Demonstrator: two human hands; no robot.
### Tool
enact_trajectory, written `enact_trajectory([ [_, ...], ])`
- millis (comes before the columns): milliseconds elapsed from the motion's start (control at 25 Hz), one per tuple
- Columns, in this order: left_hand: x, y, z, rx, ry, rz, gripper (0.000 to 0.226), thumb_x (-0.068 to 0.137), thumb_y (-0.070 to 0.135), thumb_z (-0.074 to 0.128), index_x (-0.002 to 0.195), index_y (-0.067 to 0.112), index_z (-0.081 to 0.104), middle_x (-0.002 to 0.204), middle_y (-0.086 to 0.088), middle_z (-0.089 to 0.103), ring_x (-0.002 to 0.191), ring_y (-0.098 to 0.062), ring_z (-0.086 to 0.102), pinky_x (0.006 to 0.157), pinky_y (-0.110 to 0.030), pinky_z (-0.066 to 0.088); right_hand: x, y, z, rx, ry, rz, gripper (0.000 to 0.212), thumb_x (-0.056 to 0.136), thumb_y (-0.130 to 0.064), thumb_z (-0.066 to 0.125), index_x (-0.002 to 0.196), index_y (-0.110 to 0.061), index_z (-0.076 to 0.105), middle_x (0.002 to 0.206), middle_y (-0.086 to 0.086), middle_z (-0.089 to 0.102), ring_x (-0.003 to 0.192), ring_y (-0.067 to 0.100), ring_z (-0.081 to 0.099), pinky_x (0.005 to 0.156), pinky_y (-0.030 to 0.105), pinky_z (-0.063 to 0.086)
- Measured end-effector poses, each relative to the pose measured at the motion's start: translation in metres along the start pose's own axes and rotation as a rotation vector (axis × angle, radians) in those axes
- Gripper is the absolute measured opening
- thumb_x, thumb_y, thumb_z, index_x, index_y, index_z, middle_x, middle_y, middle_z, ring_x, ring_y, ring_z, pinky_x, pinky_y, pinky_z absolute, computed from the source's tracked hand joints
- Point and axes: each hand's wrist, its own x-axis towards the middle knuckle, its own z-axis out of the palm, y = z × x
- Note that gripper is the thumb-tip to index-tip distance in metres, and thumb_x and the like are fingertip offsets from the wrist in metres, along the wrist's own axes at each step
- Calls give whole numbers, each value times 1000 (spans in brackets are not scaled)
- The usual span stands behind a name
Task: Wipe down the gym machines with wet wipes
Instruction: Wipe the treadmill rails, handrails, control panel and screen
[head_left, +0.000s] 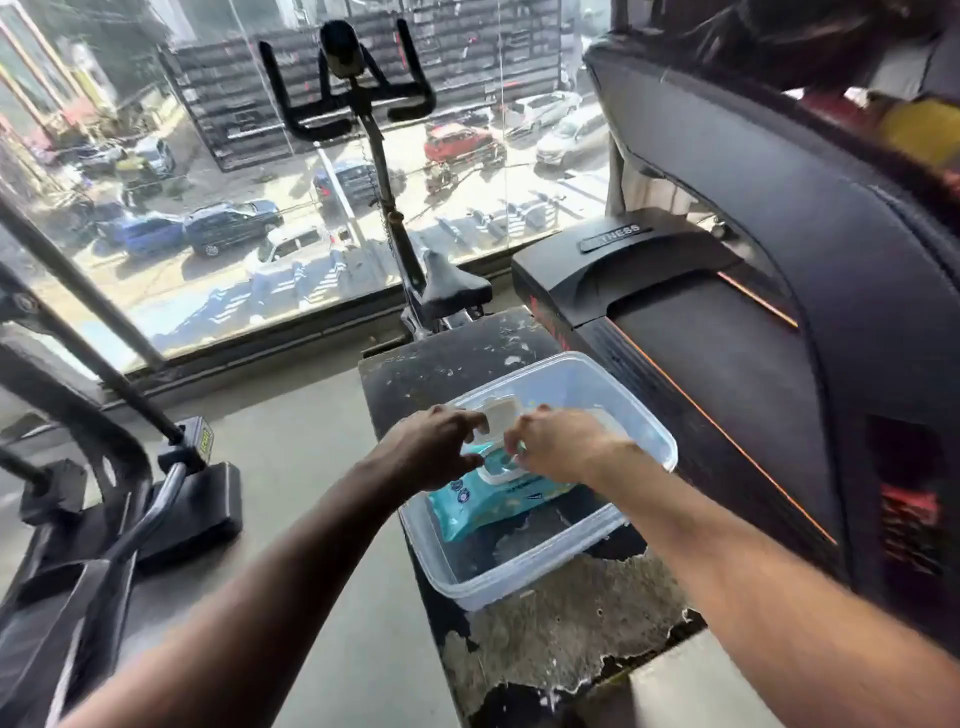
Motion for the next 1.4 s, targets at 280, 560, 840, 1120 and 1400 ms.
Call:
enact_trajectory([
  [280,21,-18,29,86,-134,38,47,87,43,75,129,31,57,127,4,64,108,-25,66,82,-35,55,35,2,5,-86,-127,50,23,101,-20,56,121,-12,63,126,11,62,120,30,58,99,38,46],
  [560,29,-24,26,114,-146,156,46,86,46,76,122,26,55,123,-3,66,103,-33,66,79,-39,55,27,13,1,183,-37,221,9,99,-33,53,97,-25,51,102,6,62,108,30,60,83,36,41],
  [840,34,-26,24,52,-97,226,41,90,53,70,118,25,58,115,-1,66,106,-28,64,77,-35,48,1,11,-6,375,164,319,10,87,-27,72,87,-24,62,83,-8,65,80,12,60,73,26,45],
  [1120,30,-10,-7,-498,298,301,11,96,45,69,101,35,72,96,18,69,81,1,68,67,-32,57,-28,0,-11,841,449,331,13,89,-32,69,99,-25,72,81,-6,69,77,15,66,72,29,54],
  [1400,26,5,-62,-959,283,390,17,99,34,68,89,21,65,86,10,73,81,-4,69,75,-30,54,-57,-35,-37,1124,647,232,26,83,-35,77,99,-16,69,93,7,76,86,21,73,80,42,60],
])
